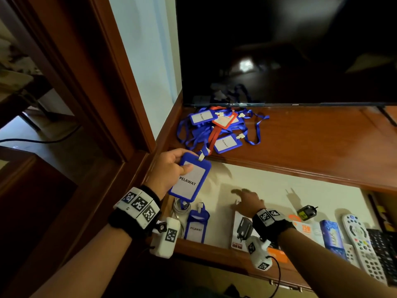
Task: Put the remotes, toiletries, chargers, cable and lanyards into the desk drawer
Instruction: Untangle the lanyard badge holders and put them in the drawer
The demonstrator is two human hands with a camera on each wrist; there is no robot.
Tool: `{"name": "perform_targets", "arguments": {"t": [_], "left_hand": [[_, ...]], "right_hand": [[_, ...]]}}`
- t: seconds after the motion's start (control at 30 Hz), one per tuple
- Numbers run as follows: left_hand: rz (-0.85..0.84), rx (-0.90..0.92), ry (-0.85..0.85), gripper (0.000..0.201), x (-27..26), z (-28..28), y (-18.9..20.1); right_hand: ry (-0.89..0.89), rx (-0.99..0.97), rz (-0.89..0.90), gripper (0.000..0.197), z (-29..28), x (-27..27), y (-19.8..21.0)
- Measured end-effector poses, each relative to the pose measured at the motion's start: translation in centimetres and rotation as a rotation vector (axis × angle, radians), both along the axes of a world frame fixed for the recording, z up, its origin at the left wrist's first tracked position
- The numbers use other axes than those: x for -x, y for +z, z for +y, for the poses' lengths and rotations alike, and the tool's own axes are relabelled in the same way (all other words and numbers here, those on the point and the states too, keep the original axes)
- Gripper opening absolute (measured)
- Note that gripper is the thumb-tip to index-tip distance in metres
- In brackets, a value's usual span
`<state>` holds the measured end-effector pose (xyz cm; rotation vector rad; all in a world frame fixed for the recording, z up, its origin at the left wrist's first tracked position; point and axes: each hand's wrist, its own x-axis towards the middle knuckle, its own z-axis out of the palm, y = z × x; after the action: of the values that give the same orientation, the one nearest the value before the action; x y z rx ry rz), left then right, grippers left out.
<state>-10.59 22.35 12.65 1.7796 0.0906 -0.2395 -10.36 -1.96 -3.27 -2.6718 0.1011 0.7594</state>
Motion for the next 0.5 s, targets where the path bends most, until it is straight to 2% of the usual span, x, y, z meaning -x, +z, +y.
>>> {"name": "perform_targets", "arguments": {"t": [0.1,0.17,0.23,0.3,0.37,0.5], "left_hand": [[-0.047,-0.250,-0.189,0.032,-0.5,-0.4,0.6],[-0.084,-0.436,-0.333,0.025,-0.6,-1.0,1.4],[-0.107,-0.573,-0.437,0.027,-0.8,-1.6,2.1],[-0.121,-0.681,-0.505,0.029,-1.0,-2.0,2.8],[-0.134,-0.754,-0.557,0.028,-1.1,-2.4,3.3],[-0.168,-0.823,-0.613,0.026,-1.2,-2.5,4.2]], "right_hand": [[-0.264,-0.517,-0.402,0.054,1.0,-0.4,5.0],[-0.225,-0.826,-0.495,0.061,1.5,-0.1,9.5],[0.004,-0.856,-0.441,0.071,1.7,0.0,12.9],[0.200,-0.688,-0.401,0.053,1.7,-0.2,14.4],[0.237,-0.607,-0.405,0.030,1.6,-0.1,14.8],[0.154,-0.745,-0.375,0.021,1.7,1.1,14.7]]}}
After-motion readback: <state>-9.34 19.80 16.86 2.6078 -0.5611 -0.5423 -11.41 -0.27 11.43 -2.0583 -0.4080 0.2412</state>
